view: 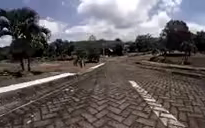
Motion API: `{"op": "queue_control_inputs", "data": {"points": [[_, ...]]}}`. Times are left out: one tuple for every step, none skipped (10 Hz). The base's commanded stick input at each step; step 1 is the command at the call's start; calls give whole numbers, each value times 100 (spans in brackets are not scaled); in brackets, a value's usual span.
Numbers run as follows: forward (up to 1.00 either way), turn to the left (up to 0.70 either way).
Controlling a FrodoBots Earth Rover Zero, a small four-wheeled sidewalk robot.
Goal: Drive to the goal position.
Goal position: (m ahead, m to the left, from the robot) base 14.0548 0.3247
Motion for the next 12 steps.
{"op": "queue_control_inputs", "data": {"points": [[70,-27],[70,-27],[70,0],[70,0],[70,0],[70,0],[70,0],[70,-1],[70,-23],[70,0],[70,0],[70,0]]}}
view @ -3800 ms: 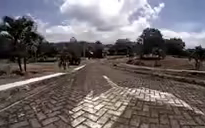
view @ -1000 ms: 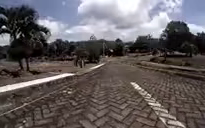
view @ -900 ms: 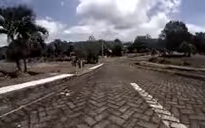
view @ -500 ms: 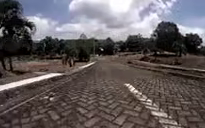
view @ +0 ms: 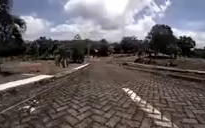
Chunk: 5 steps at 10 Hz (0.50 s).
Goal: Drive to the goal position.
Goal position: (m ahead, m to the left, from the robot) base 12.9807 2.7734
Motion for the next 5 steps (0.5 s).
{"op": "queue_control_inputs", "data": {"points": [[70,0],[70,0],[70,0],[70,0],[70,6]]}}
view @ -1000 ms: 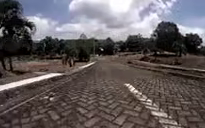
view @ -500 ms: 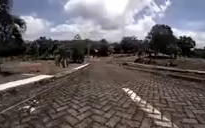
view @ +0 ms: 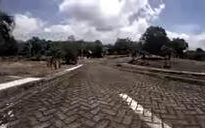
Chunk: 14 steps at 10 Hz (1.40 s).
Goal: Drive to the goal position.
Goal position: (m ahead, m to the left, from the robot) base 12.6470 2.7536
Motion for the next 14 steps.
{"op": "queue_control_inputs", "data": {"points": [[70,27],[70,21],[70,0],[70,0],[70,0],[70,0],[70,13],[70,11],[70,0],[70,0],[70,18],[70,6],[70,0],[70,0]]}}
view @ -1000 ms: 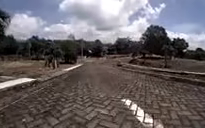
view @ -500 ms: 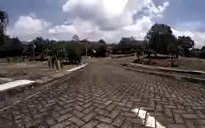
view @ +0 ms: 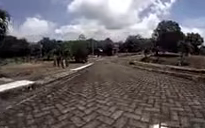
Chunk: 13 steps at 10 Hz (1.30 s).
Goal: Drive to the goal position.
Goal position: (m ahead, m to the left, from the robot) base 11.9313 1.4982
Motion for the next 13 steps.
{"op": "queue_control_inputs", "data": {"points": [[70,0],[70,0],[70,-3],[70,-8],[70,-14],[70,-19],[70,-24],[70,-16],[70,0],[70,0],[70,0],[70,0],[70,0]]}}
